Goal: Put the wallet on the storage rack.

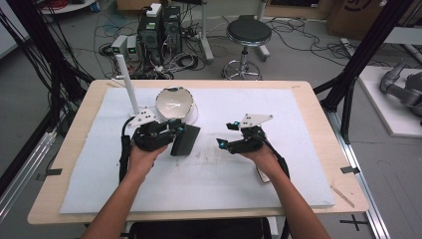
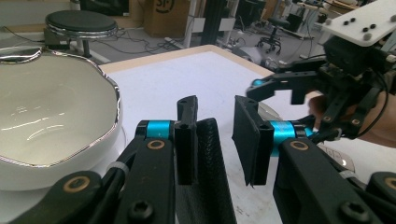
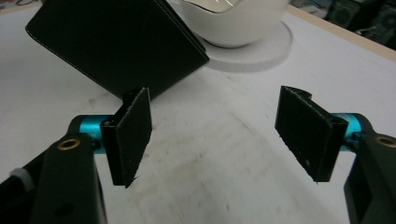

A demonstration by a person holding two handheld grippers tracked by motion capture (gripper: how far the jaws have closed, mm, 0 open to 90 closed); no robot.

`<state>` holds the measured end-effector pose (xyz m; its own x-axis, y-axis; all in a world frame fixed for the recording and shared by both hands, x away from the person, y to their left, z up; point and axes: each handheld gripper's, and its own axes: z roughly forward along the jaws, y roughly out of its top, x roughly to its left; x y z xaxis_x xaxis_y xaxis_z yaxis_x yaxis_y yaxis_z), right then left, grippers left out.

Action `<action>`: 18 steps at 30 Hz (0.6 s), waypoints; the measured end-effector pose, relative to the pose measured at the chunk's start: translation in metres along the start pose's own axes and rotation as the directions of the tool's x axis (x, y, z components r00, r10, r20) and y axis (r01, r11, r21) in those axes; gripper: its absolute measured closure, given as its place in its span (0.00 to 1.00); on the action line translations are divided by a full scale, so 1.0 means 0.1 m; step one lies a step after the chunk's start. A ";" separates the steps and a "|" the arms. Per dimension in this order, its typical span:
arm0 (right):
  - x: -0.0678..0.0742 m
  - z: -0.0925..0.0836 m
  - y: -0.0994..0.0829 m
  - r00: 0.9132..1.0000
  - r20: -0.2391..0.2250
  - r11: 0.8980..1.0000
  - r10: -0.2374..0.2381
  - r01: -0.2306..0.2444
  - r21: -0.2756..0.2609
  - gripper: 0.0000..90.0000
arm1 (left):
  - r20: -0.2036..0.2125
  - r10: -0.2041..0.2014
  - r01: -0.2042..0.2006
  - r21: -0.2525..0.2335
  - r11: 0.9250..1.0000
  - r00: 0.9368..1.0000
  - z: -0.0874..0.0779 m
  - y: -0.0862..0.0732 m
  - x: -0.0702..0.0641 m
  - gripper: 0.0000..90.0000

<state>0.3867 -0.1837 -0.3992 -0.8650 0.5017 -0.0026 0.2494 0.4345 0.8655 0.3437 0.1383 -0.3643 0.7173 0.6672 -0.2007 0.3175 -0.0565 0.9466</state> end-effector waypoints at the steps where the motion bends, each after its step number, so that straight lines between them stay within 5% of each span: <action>1: 0.00 0.05 0.03 1.000 -0.015 1.000 -0.017 0.017 -0.006 0.30 | 0.000 0.004 -0.004 0.004 1.000 1.000 0.00 0.00 0.00 0.78; 8: 0.01 0.38 0.17 0.990 -0.081 0.993 -0.114 0.111 -0.045 0.31 | -0.008 0.005 -0.005 0.011 1.000 1.000 0.02 0.02 0.01 0.78; 12: 0.02 0.50 0.23 0.986 -0.108 0.991 -0.131 0.130 -0.016 0.31 | -0.006 0.012 -0.012 0.022 1.000 1.000 0.03 0.04 0.01 0.78; 18: 0.03 0.66 0.31 0.967 -0.152 0.978 -0.205 0.207 -0.008 0.30 | -0.002 0.011 -0.011 0.022 1.000 1.000 0.06 0.04 0.00 0.78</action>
<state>0.4207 -0.1191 -0.4050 -0.9537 0.2821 -0.1040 0.0620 0.5229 0.8501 0.3491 0.1337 -0.3617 0.7197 0.6680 -0.1894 0.3229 -0.0805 0.9430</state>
